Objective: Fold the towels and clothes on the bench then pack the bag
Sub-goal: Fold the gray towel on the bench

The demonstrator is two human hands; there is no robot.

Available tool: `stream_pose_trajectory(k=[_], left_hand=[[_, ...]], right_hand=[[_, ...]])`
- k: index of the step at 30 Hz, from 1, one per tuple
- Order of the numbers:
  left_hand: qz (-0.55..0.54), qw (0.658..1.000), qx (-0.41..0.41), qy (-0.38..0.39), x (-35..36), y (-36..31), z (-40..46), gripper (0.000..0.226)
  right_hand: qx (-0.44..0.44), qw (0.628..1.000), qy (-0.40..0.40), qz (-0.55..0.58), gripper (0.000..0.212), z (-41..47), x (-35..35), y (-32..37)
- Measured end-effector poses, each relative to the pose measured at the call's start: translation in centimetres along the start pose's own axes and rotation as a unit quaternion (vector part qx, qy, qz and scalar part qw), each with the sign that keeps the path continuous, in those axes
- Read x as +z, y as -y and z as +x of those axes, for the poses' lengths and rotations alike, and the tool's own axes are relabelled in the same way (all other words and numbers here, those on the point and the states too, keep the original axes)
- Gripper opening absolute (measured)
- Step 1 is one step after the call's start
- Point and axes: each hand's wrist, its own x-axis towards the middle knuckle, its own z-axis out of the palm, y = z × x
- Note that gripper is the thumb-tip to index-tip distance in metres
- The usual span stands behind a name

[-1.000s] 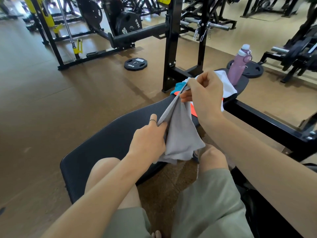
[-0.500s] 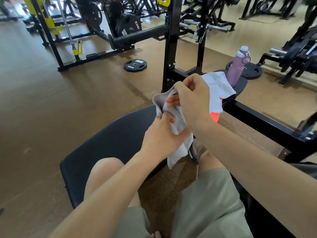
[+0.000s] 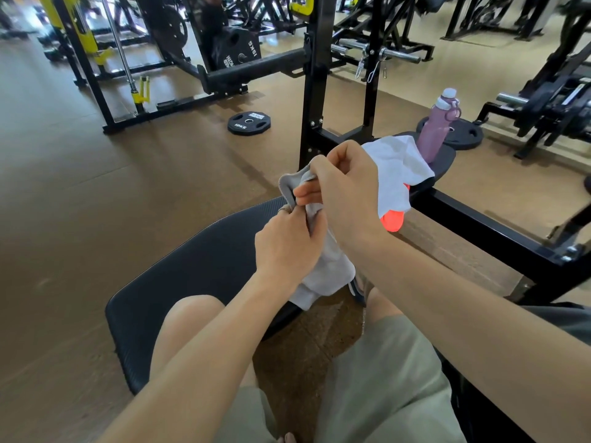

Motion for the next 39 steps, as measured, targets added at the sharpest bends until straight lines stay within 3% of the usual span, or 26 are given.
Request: stream_pose_trajectory(k=[10,16,21,29,32,36,39], left_hand=[[-0.015,0.999,-0.023,0.046,0.4,2.5,0.3,0.027],[0.049,0.982,0.089,0.162,-1.0,6.7,-0.6,0.031],[0.078,0.961,0.144,0.224,-2.9,8.8,-0.6,0.024],[0.005,0.967,0.198,0.160,-6.2,8.4,0.6,0.033],[-0.064,0.962,0.225,0.140,-6.7,7.6,1.2,0.032],[-0.090,0.953,0.253,0.137,-7.5,5.4,1.9,0.029],[-0.101,0.947,0.269,0.145,-7.8,4.1,2.6,0.026]], right_hand=[[-0.020,0.999,-0.033,0.003,0.015,1.0,-1.1,-0.2],[-0.064,0.988,-0.107,-0.090,0.016,3.3,-4.1,-0.9],[-0.079,0.976,-0.116,-0.169,0.020,4.2,-6.3,-1.4],[-0.039,0.970,-0.131,-0.201,0.014,6.7,-8.7,-2.8],[-0.010,0.952,-0.083,-0.294,0.013,7.3,-9.6,-4.1],[0.034,0.866,0.104,-0.487,0.040,6.4,-9.2,-5.0],[0.001,0.908,0.254,-0.332,0.045,3.1,-7.1,-4.3]])
